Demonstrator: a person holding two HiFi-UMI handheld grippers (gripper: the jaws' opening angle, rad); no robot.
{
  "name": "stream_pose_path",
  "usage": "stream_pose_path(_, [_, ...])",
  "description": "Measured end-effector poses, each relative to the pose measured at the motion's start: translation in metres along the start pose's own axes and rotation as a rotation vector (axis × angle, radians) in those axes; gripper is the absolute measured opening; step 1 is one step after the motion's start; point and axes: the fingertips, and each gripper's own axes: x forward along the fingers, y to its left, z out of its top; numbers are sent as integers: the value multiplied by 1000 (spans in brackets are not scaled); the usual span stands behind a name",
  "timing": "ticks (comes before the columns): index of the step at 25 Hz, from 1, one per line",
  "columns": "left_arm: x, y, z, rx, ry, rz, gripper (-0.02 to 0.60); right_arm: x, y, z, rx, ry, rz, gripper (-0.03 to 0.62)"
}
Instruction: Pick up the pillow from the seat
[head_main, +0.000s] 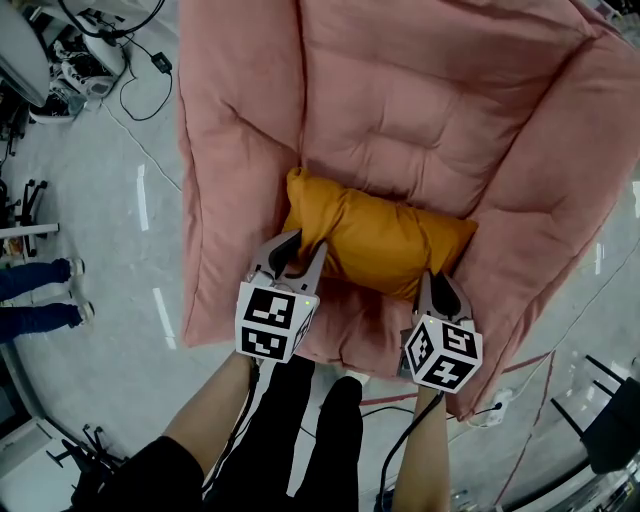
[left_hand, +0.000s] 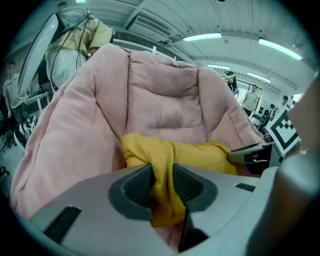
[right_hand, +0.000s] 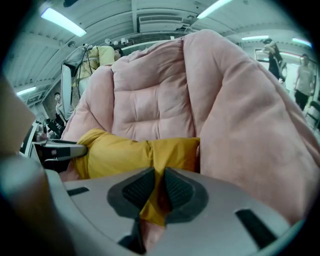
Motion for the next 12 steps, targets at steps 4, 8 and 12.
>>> stream_pose_path(4, [-6,-1,9,23,-28,2,129,-6,1,4,-8,-18,-8,77])
stream_pose_path(8, [-13,-1,16,27,-57,5,127,-13,3,11,-3,-46,-8,75])
stream_pose_path(12, [-26,-4,25,47,-91,12,127,-24,6,16,-5,-67,-9,72])
